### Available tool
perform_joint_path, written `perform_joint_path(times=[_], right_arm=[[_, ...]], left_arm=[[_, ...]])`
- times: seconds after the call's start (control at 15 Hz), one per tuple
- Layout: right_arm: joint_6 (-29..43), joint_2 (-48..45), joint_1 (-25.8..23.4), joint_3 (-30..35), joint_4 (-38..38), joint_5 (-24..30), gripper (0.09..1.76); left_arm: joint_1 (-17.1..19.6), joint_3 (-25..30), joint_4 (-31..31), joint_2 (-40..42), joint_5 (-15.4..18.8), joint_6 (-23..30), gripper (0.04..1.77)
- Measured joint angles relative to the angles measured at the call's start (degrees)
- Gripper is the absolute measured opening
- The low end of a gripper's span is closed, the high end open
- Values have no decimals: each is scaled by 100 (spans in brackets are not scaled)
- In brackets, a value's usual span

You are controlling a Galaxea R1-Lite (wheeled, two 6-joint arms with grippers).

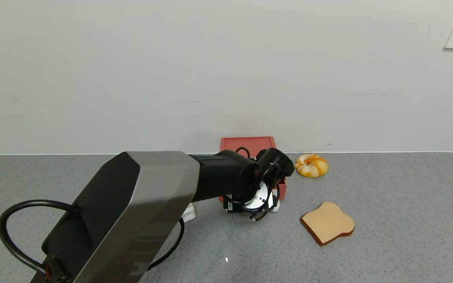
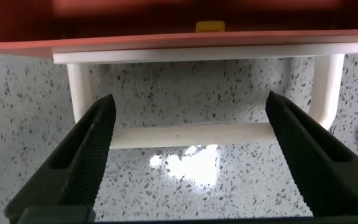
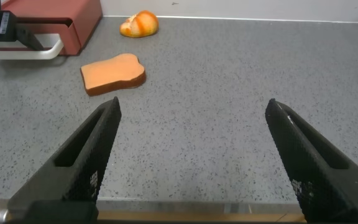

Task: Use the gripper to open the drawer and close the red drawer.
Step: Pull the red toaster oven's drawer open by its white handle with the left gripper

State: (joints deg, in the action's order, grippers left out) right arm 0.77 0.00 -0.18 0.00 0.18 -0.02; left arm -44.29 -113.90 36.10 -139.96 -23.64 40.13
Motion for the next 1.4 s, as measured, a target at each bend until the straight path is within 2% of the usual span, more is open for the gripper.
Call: perform_joint_path(times=[0.53,0.87,1.07,1.4], right_arm=[[0,0,0,0,-2,2,171],[0,0,0,0,-2,2,171],[0,0,0,0,-2,0,171],[2,0,0,0,-2,2,171]], left_arm=[[-133,30,395,71,149,433,172],[-216,61,544,96,173,514,172],[-260,69,795,132,363,722,172],[-328,105,992,173,402,868,172]])
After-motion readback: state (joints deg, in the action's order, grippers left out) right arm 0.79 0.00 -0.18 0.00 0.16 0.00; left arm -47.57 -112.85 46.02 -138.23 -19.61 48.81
